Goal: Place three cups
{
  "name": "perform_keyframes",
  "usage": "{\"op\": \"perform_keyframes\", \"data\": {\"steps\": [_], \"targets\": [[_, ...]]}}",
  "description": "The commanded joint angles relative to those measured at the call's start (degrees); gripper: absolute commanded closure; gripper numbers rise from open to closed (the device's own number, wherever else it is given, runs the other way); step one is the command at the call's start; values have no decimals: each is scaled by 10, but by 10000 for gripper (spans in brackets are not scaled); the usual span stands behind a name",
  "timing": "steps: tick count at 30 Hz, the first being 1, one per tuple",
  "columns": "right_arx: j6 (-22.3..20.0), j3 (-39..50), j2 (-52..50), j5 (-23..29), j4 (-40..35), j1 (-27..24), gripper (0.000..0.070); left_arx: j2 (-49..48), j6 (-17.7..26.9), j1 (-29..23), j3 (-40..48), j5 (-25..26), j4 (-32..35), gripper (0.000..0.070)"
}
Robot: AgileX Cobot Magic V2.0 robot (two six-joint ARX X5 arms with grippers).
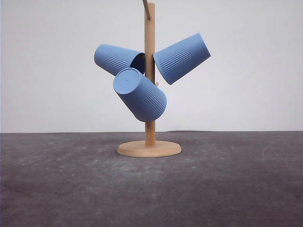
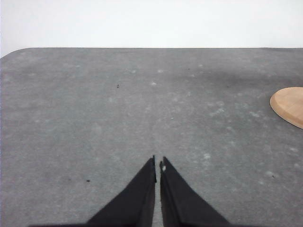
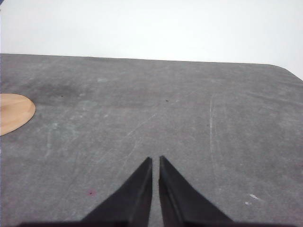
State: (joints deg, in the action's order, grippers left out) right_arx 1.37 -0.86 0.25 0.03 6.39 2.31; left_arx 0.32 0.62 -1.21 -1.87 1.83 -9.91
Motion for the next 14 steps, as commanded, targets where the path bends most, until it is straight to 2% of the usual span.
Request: {"op": "perform_keyframes", "data": {"steps": [1,14], "targets": [[6,2,0,0,-8,1,677,0,1,1,12,0,9,700],[6,2,0,0,-8,1,677,0,1,1,12,1,9,700]]}}
